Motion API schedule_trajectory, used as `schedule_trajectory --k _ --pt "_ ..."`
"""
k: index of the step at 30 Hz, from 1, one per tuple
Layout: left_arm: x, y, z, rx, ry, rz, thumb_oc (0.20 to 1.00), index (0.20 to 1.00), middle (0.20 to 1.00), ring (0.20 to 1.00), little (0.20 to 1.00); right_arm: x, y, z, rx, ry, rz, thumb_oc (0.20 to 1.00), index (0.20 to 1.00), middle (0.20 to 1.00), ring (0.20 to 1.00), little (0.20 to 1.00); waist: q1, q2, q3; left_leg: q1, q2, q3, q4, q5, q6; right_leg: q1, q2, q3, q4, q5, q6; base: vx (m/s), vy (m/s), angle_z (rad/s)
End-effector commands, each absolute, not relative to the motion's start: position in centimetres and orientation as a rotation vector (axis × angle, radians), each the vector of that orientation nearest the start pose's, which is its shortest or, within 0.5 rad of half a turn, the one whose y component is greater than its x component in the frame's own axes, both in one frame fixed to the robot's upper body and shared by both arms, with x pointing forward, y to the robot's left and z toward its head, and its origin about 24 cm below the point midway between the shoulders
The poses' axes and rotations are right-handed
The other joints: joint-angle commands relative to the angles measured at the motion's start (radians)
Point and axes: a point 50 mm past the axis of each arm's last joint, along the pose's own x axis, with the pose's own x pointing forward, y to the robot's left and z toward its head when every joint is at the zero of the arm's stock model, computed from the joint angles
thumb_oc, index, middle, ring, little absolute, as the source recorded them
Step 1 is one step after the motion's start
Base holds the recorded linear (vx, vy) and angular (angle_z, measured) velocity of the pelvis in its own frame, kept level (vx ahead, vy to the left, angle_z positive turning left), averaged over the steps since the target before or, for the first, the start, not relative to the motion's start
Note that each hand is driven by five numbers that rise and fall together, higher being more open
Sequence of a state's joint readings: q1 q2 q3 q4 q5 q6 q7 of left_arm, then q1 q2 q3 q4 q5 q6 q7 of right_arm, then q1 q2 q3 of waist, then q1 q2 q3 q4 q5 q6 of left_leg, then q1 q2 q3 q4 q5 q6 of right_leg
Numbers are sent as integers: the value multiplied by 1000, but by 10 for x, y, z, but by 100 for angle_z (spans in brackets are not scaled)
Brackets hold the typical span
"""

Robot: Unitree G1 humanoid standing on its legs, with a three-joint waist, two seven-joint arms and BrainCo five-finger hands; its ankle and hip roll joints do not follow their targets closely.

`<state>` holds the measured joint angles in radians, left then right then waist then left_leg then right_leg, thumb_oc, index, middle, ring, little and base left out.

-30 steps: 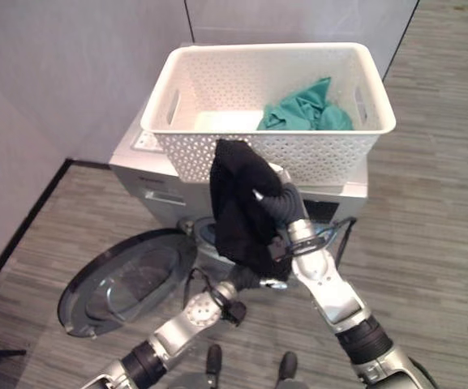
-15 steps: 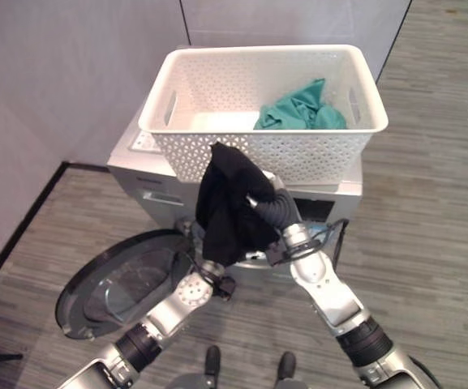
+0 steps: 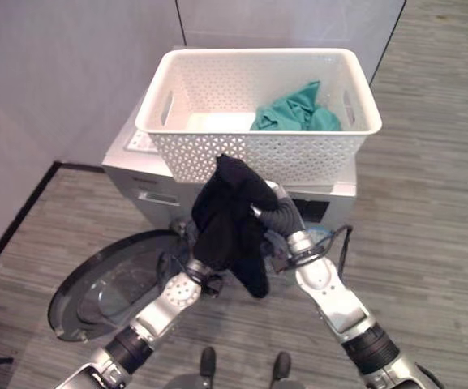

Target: Grab the laundry basket,head to the washer,open it,put in the laundry and shut it.

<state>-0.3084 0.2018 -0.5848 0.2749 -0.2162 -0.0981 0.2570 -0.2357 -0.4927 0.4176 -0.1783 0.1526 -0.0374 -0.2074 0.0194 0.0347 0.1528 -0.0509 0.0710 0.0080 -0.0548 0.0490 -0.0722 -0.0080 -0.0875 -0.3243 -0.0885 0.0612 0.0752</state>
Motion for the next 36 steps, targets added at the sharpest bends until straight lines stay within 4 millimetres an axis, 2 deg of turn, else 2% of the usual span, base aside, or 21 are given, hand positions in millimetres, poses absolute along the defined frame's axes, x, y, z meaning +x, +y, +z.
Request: schedule_trajectory --k 1,2,3,8,14,15,17,23,24,25,27,28,29,35,36 --pt "290 62 55 135 -139 -295 200 200 200 200 200 265 -127 142 -269 -467 297 667 667 667 667 667 -8 -69 -51 -64 -38 76 -32 43 11 86 30 25 5 -144 -12 -1 1 -6" --pt "291 68 54 141 -140 -275 200 200 200 200 200 263 -131 136 -273 -439 300 931 931 931 931 931 -9 -70 -53 -64 -38 77 -32 44 9 87 30 26 5 -144 -12 -5 2 -5" --pt "291 70 54 140 -138 -267 200 200 200 200 200 263 -134 132 -279 -422 301 1000 1000 1000 1000 1000 -10 -69 -54 -63 -38 78 -32 44 9 88 31 26 4 -144 -12 -5 2 -5" --pt "290 77 48 141 -120 -240 200 200 200 200 200 260 -142 121 -286 -362 312 1000 1000 1000 1000 1000 -11 -70 -58 -60 -38 79 -32 45 8 92 31 25 3 -144 -11 -5 -1 -3" --pt "287 87 42 116 -97 -215 200 200 200 200 200 249 -169 91 -310 -213 260 1000 1000 1000 1000 1000 -18 -69 -65 -59 -38 83 -32 47 5 95 32 20 2 -143 -9 0 0 0" --pt "287 87 42 116 -97 -215 200 200 200 200 200 249 -169 91 -310 -213 260 1000 1000 1000 1000 1000 -18 -69 -65 -59 -38 83 -32 47 5 95 32 20 2 -143 -9 0 0 0" --pt "286 92 40 105 -84 -198 200 200 200 200 200 241 -182 72 -323 -123 227 1000 1000 1000 1000 1000 -24 -69 -65 -61 -37 85 -32 47 5 97 31 20 1 -141 -8 0 0 0" --pt "280 95 31 51 -41 -200 200 200 200 200 200 216 -205 30 -348 89 193 1000 1000 1000 1000 1000 -34 -70 -67 -62 -35 90 -32 48 7 97 30 19 2 -140 -7 0 0 0" --pt "280 95 31 51 -41 -200 200 200 200 200 200 216 -205 30 -348 89 193 1000 1000 1000 1000 1000 -34 -70 -67 -62 -35 90 -32 48 7 97 30 19 2 -140 -7 0 0 0" --pt "278 95 28 34 -28 -202 200 200 200 200 200 207 -211 16 -357 163 185 1000 1000 1000 1000 1000 -39 -69 -65 -63 -35 92 -32 49 7 96 30 19 2 -139 -6 0 0 0" --pt "277 95 26 24 -18 -203 200 200 200 200 200 200 -219 1 -340 234 153 1000 1000 1000 1000 1000 -41 -69 -64 -65 -34 95 -32 50 7 93 29 20 1 -137 -5 0 0 0" --pt "276 94 24 16 -7 -204 200 200 200 200 200 195 -222 -8 -336 278 145 1000 1000 1000 1000 1000 -44 -67 -63 -66 -33 97 -32 51 7 92 28 21 1 -136 -5 0 0 0" --pt "276 94 23 16 -7 -205 200 200 200 200 200 195 -222 -9 -336 278 145 1000 1000 1000 1000 1000 -43 -68 -63 -67 -33 97 -32 51 7 92 28 21 1 -136 -5 0 0 0" --pt "273 88 17 -18 27 -236 200 200 200 200 200 170 -240 -60 -368 527 67 1000 1000 1000 1000 1000 -51 -63 -54 -71 -32 101 -32 52 9 83 29 35 2 -131 -4 -13 7 -9" --pt "273 88 17 -18 27 -236 200 200 200 200 200 170 -240 -60 -368 527 67 1000 1000 1000 1000 1000 -51 -63 -54 -71 -32 102 -32 52 9 83 29 35 2 -131 -4 -1 1 -12"
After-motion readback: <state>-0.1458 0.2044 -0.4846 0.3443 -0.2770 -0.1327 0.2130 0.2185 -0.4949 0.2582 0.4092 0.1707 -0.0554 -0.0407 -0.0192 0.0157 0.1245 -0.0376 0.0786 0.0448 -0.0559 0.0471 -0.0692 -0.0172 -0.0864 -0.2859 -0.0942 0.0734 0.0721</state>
